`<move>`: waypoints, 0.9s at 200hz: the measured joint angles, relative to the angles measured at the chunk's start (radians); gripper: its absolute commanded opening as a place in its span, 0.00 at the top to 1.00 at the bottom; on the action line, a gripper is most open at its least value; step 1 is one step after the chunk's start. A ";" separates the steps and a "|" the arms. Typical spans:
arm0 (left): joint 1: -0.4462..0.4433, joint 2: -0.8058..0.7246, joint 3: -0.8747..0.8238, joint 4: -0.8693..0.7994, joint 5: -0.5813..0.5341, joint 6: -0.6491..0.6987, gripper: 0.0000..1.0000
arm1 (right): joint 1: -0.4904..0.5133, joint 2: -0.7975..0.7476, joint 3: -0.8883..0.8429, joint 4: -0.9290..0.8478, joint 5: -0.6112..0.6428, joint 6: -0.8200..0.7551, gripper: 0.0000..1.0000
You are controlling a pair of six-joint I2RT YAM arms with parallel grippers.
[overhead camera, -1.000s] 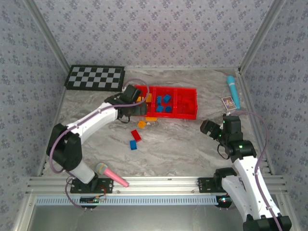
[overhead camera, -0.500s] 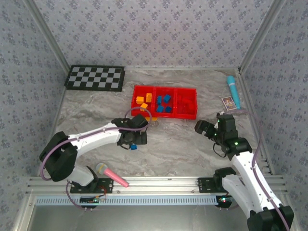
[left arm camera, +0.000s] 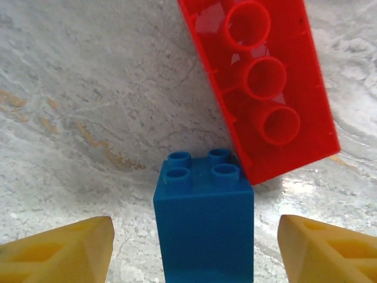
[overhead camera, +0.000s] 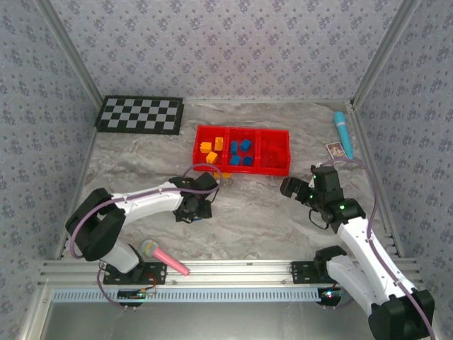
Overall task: Sort the legos into containers by color
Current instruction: Pick up the lego from the middle-left of the table.
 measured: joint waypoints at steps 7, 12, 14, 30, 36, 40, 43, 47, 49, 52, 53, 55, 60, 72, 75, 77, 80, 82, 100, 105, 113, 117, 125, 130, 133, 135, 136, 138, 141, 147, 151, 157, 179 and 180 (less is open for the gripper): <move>0.005 0.011 -0.001 0.008 0.005 0.000 0.36 | 0.000 -0.002 0.000 0.000 0.003 0.000 0.00; 0.007 0.018 -0.001 0.013 0.012 0.000 0.38 | 0.000 -0.003 0.000 0.000 0.003 0.000 0.00; 0.007 0.020 -0.001 0.014 0.012 0.000 0.39 | 0.000 -0.005 0.000 0.000 0.003 0.000 0.00; 0.012 0.028 -0.003 0.028 0.020 -0.006 0.50 | 0.000 -0.007 -0.001 0.000 0.006 0.000 0.00; 0.014 0.029 -0.003 0.030 0.022 -0.008 0.54 | 0.000 -0.007 -0.001 0.000 0.006 0.000 0.00; 0.014 0.029 -0.003 0.030 0.023 0.000 0.56 | 0.000 -0.007 -0.001 0.000 0.007 0.000 0.00; 0.014 0.029 -0.003 0.032 0.022 -0.008 0.57 | 0.000 -0.007 -0.001 0.000 0.007 0.000 0.00; 0.014 0.029 -0.003 0.032 0.021 -0.003 0.57 | 0.000 -0.007 -0.001 0.000 0.007 0.000 0.00; 0.014 0.028 -0.003 0.033 0.021 -0.006 0.57 | 0.000 -0.007 -0.001 0.000 0.008 0.000 0.00; 0.014 0.028 -0.003 0.034 0.022 -0.003 0.58 | 0.000 -0.007 -0.001 0.000 0.008 0.000 0.00; 0.014 0.028 -0.003 0.034 0.022 -0.002 0.58 | 0.000 -0.007 -0.001 0.000 0.009 0.000 0.00; 0.014 0.027 -0.005 0.035 0.021 -0.005 0.58 | 0.000 -0.007 -0.001 0.000 0.010 0.000 0.00; 0.014 0.024 -0.007 0.037 0.021 -0.005 0.59 | 0.000 -0.007 -0.001 0.000 0.010 0.000 0.00; 0.014 0.009 -0.018 0.041 0.017 -0.006 0.62 | 0.000 -0.006 -0.001 0.000 0.011 0.000 0.00; 0.014 0.005 -0.020 0.040 0.015 -0.006 0.63 | 0.000 -0.006 -0.001 0.000 0.012 0.000 0.00; 0.014 0.000 -0.022 0.040 0.014 -0.007 0.64 | 0.000 -0.006 -0.001 0.000 0.012 0.000 0.00; 0.014 -0.006 -0.024 0.040 0.012 -0.005 0.65 | 0.000 -0.006 -0.001 0.000 0.013 0.000 0.00; 0.014 -0.009 -0.025 0.040 0.010 -0.007 0.65 | 0.000 -0.006 -0.001 0.000 0.013 0.000 0.00; 0.014 -0.046 -0.033 0.042 -0.006 -0.008 0.68 | 0.000 -0.002 -0.001 0.001 0.014 0.000 0.00; 0.014 -0.058 -0.036 0.042 -0.009 -0.009 0.69 | 0.000 0.000 -0.001 0.001 0.014 0.000 0.00; 0.014 -0.079 -0.040 0.045 -0.016 -0.009 0.71 | 0.000 0.002 -0.001 0.003 0.014 0.000 0.00; 0.014 -0.089 -0.043 0.046 -0.019 -0.009 0.72 | 0.000 0.003 -0.001 0.003 0.014 0.000 0.01; 0.014 -0.107 -0.049 0.049 -0.026 -0.009 0.74 | 0.002 0.004 -0.001 0.004 0.015 0.001 0.00; 0.014 -0.119 -0.051 0.050 -0.029 -0.009 0.75 | 0.003 0.005 -0.001 0.004 0.016 0.001 0.00; 0.014 -0.126 -0.053 0.051 -0.031 -0.009 0.76 | 0.004 0.005 -0.001 0.004 0.017 0.001 0.00; 0.014 -0.131 -0.055 0.052 -0.033 -0.008 0.76 | 0.004 0.005 -0.001 0.004 0.018 0.001 0.00; 0.014 -0.133 -0.055 0.052 -0.033 -0.008 0.76 | 0.005 0.005 -0.001 0.004 0.018 0.002 0.00; 0.014 -0.138 -0.056 0.053 -0.034 -0.009 0.76 | 0.005 0.006 -0.001 0.004 0.019 0.003 0.00; 0.014 -0.146 -0.058 0.053 -0.036 -0.008 0.77 | 0.005 0.006 -0.001 0.004 0.019 0.004 0.00; 0.014 -0.159 -0.059 0.052 -0.040 -0.006 0.77 | 0.005 0.006 -0.001 0.004 0.021 0.005 0.00; 0.014 -0.170 -0.060 0.052 -0.043 -0.005 0.78 | 0.006 0.006 -0.001 0.004 0.022 0.005 0.00; 0.014 -0.185 -0.060 0.052 -0.048 -0.003 0.78 | 0.006 0.006 -0.001 0.004 0.022 0.006 0.00; 0.014 -0.227 -0.035 0.038 -0.069 0.026 0.78 | 0.006 0.006 -0.001 0.004 0.029 0.008 0.00; 0.014 -0.227 -0.033 0.037 -0.070 0.026 0.78 | 0.006 0.006 -0.001 0.004 0.029 0.008 0.00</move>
